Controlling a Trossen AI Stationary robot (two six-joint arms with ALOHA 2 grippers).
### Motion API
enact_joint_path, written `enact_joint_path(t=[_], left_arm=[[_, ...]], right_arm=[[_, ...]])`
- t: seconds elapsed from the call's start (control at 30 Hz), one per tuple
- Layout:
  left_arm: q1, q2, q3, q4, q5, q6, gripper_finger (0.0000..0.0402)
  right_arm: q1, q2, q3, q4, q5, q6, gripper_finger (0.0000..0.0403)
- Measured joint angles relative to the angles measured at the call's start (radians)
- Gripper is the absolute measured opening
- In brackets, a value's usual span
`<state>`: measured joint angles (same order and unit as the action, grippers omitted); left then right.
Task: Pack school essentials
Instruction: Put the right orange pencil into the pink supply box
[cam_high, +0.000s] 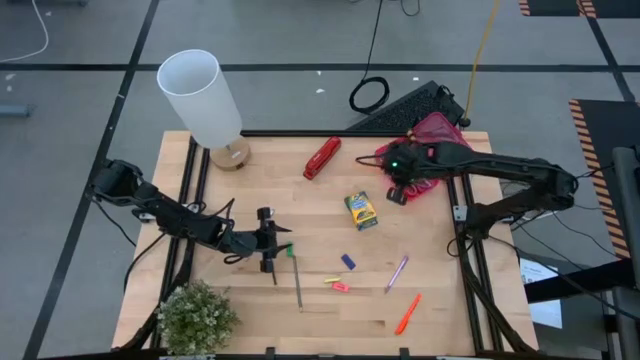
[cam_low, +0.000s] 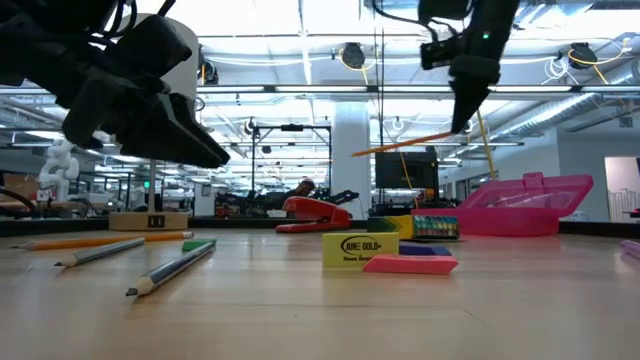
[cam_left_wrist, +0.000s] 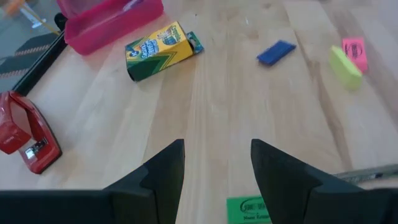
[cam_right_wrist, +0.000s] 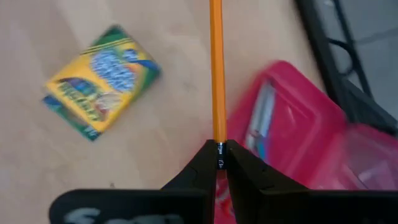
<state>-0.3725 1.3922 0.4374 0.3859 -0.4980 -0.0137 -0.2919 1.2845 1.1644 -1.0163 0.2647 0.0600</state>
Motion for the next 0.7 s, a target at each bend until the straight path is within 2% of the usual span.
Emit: enact_joint_path(t=[0.4, 0.7], left_arm=[[0.0, 0.0, 0.0, 0.055, 0.01, -0.049, 0.0189], [0.0, 0.0, 0.0, 0.073, 0.01, -0.051, 0.0189]], right_arm=[[-0.108, -0.185, -0.203, -0.029, 0.023, 0.112, 0.0018], [-0.226, -0.211, -0.343, 0.037, 0.023, 0.137, 0.0018]])
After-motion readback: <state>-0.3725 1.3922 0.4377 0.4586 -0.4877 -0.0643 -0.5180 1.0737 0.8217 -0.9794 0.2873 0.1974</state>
